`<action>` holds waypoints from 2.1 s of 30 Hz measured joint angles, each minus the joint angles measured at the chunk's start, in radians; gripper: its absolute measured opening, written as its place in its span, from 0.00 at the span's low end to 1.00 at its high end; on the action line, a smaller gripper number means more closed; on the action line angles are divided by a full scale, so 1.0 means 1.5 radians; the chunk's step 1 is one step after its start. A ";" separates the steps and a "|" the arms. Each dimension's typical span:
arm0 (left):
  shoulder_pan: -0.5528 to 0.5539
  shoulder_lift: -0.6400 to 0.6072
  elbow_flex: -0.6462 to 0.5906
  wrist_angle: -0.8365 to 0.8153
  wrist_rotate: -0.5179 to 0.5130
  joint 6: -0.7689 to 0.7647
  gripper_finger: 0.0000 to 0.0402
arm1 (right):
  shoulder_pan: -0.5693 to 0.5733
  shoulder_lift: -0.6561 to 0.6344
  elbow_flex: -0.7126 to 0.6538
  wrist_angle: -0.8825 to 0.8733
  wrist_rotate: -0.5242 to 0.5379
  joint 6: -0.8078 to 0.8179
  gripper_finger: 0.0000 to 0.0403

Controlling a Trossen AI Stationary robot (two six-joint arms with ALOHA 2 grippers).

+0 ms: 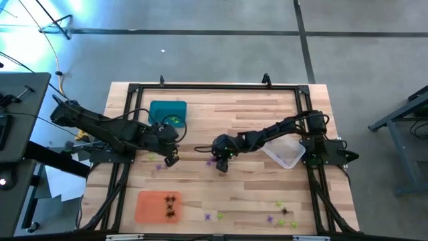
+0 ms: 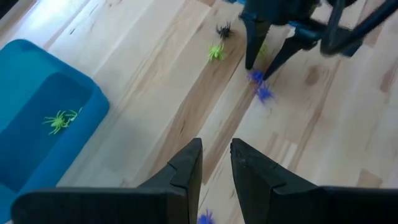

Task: Sort Halloween decoration
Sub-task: Put the violet spider toy into the transparent bin

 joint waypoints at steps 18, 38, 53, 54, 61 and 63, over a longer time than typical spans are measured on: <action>0.000 -0.002 0.000 -0.017 0.000 0.001 0.18 | 0.012 0.000 -0.001 -0.060 0.105 -0.075 0.30; 0.000 -0.002 0.000 -0.017 0.000 -0.006 0.18 | -0.004 -0.029 0.047 -0.157 -0.004 -0.075 0.00; 0.000 -0.002 0.000 -0.017 0.000 -0.006 0.18 | -0.003 -0.110 0.085 -0.245 -0.010 -0.090 0.00; 0.000 -0.002 0.000 -0.017 0.000 -0.006 0.18 | -0.003 -0.117 0.085 -0.261 0.000 -0.087 0.00; 0.000 -0.002 0.000 -0.016 0.000 -0.006 0.18 | -0.004 -0.217 0.085 -0.438 0.077 -0.066 0.00; 0.000 -0.002 0.000 -0.016 0.000 -0.008 0.18 | -0.004 -0.259 0.084 -0.502 0.103 -0.047 0.00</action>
